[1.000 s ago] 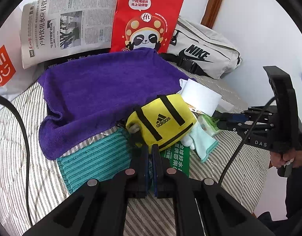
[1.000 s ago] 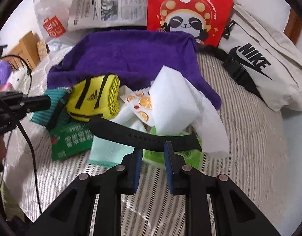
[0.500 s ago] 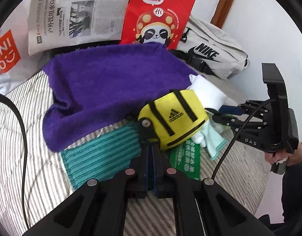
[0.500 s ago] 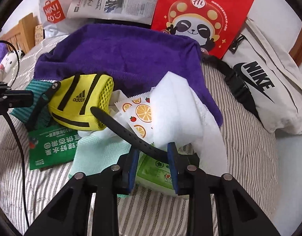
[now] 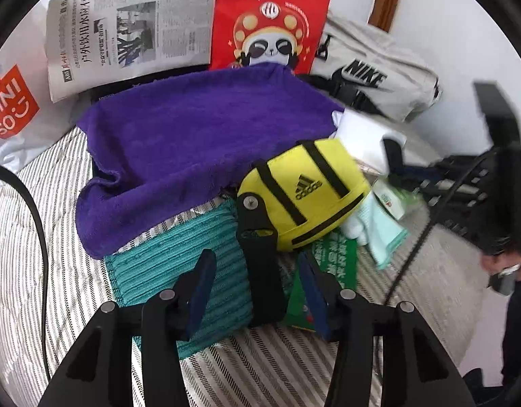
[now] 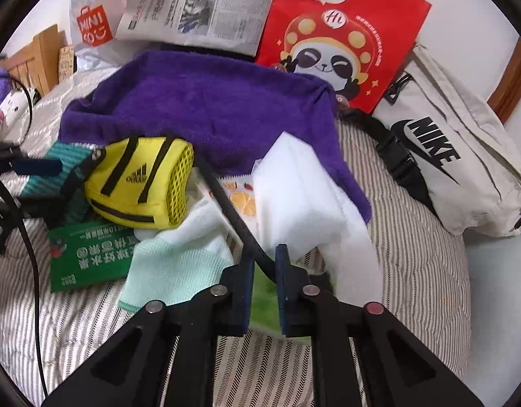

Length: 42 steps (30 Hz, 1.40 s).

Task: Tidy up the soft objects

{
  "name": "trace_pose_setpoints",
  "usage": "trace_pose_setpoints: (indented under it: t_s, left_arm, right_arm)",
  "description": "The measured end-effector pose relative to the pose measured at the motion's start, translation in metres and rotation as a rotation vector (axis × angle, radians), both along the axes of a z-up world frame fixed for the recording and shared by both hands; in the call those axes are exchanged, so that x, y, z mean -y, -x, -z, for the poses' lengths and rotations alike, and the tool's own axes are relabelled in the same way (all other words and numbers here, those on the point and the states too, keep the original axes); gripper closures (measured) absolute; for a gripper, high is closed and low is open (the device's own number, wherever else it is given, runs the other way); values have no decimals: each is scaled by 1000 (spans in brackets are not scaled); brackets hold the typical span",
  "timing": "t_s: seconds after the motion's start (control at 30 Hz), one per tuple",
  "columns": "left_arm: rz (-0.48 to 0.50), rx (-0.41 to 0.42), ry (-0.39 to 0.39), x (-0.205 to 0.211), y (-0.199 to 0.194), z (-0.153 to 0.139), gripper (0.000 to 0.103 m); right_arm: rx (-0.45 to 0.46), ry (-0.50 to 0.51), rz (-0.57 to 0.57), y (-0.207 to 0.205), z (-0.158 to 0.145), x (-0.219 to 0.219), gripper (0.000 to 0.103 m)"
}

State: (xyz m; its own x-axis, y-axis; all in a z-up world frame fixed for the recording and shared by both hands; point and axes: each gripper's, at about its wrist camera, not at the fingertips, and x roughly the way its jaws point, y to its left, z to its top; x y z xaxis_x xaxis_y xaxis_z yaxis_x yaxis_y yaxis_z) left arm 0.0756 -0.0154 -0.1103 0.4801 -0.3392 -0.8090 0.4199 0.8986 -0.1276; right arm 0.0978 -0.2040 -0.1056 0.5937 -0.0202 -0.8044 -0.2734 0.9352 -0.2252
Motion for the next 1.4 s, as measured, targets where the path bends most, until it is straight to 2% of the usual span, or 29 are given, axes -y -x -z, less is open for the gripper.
trace_pose_setpoints:
  t_s: [0.13, 0.23, 0.27, 0.3, 0.5, 0.9, 1.4]
  left_arm:
    - [-14, 13, -50, 10, -1, 6, 57]
    - [-31, 19, -68, 12, -4, 5, 79]
    - [-33, 6, -56, 12, -6, 5, 81]
    - [-29, -11, -35, 11, -7, 5, 81]
    - [-12, -12, -39, 15, -2, 1, 82]
    - [-42, -8, 10, 0, 2, -15, 82]
    - [-74, 33, 38, -17, 5, -34, 82]
  right_arm:
    - [12, -43, 28, 1, -9, 7, 95]
    - [5, -52, 40, 0, -8, 10, 95]
    - [7, -54, 42, 0, -9, 10, 95]
    - [9, -56, 43, 1, -9, 10, 95]
    - [20, -80, 66, 1, -12, 15, 97]
    - [49, -137, 99, 6, -30, 26, 100]
    - [60, -236, 82, 13, -48, 32, 100]
